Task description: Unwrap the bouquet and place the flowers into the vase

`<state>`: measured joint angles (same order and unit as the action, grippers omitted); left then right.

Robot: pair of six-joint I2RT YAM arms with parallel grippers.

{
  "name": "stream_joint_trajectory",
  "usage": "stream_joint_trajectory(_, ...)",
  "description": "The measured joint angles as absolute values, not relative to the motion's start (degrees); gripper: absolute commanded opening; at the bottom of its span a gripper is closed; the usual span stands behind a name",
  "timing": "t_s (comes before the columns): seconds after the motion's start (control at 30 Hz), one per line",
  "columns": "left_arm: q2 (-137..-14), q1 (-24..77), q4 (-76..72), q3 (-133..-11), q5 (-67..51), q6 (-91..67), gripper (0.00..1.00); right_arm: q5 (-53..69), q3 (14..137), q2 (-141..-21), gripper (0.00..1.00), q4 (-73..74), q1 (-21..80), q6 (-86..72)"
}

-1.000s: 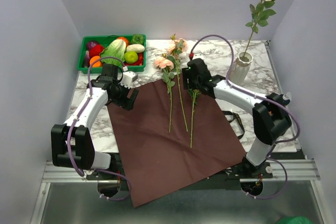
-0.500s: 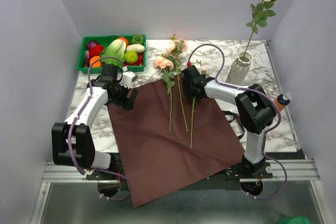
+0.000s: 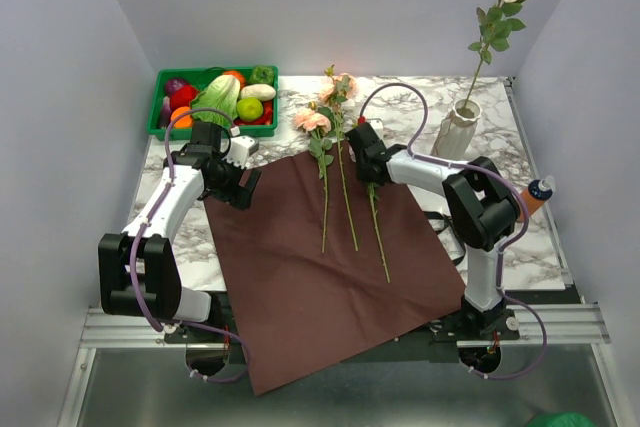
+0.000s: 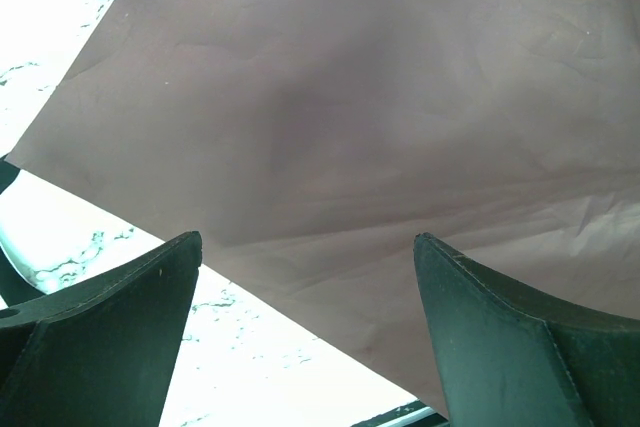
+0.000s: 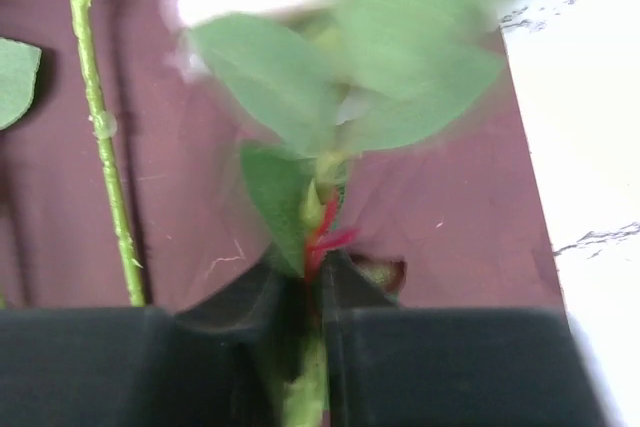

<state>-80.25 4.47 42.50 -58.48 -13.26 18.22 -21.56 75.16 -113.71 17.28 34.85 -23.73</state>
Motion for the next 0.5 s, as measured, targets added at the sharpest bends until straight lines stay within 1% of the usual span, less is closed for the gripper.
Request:
stream_joint_trajectory(0.13, -80.25, 4.32, 42.54, -58.48, -13.26, 18.24, 0.95, -21.52, 75.61, -112.68, 0.01, 17.76, 34.79, -23.7)
stream_joint_trajectory(0.27, -79.79, 4.19, 42.65, -58.48, -13.26, 18.39, 0.95, -21.47, 76.86, -108.07, 0.01, 18.11, 34.76, -22.61)
stream_joint_trajectory(0.4, -78.83, 4.14, 42.92, -58.48, -13.26, 18.46, 0.95, -19.57, 77.45, -97.91, 0.01, 15.14, 34.76, -18.65)
stream_joint_trajectory(0.5, -78.11, 4.08, 42.96, -58.48, -13.26, 18.44, 0.95, -17.15, 76.03, -87.35, 0.01, 7.09, 34.76, -13.32)
